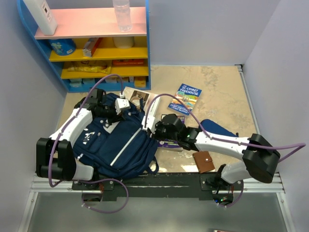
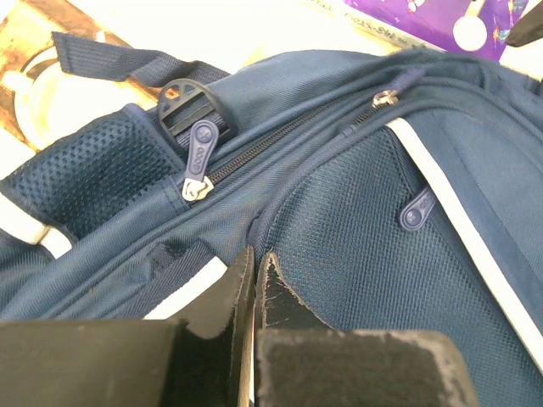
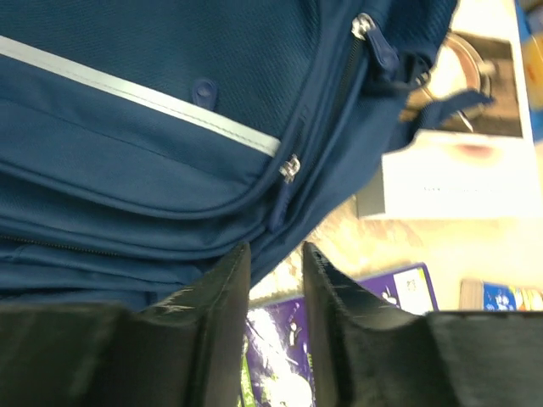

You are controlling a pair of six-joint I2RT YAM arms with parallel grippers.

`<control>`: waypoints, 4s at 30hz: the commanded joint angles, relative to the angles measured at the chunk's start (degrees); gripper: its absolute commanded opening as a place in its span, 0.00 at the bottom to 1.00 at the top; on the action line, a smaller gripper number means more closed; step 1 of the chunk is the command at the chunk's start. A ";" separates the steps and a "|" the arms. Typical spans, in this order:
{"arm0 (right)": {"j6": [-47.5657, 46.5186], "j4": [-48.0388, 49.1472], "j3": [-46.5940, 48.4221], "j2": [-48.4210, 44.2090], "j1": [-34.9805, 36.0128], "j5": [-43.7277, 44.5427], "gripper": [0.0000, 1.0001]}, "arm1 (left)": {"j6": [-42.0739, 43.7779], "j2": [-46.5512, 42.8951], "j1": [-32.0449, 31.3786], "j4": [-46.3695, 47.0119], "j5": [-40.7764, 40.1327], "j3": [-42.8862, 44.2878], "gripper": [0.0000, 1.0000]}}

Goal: Pack the student bag
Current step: Unzip the student bag at the center of the board.

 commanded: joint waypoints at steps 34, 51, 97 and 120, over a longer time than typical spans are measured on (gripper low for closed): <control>-5.55 5.81 8.77 13.72 -6.13 -17.11 0.37 | 9.74 -0.10 -0.27 -5.07 4.77 -0.12 0.00; -4.58 3.52 6.40 13.46 -6.22 -18.61 0.42 | 7.90 0.26 -0.27 -3.23 4.06 -0.65 0.00; 3.07 6.07 2.97 9.07 -4.63 -13.61 0.02 | 16.33 18.62 -10.02 -6.91 5.82 11.83 0.45; 10.36 -1.66 -2.21 -0.51 -2.53 -2.71 0.00 | 7.37 18.19 -5.19 5.74 2.31 11.92 0.00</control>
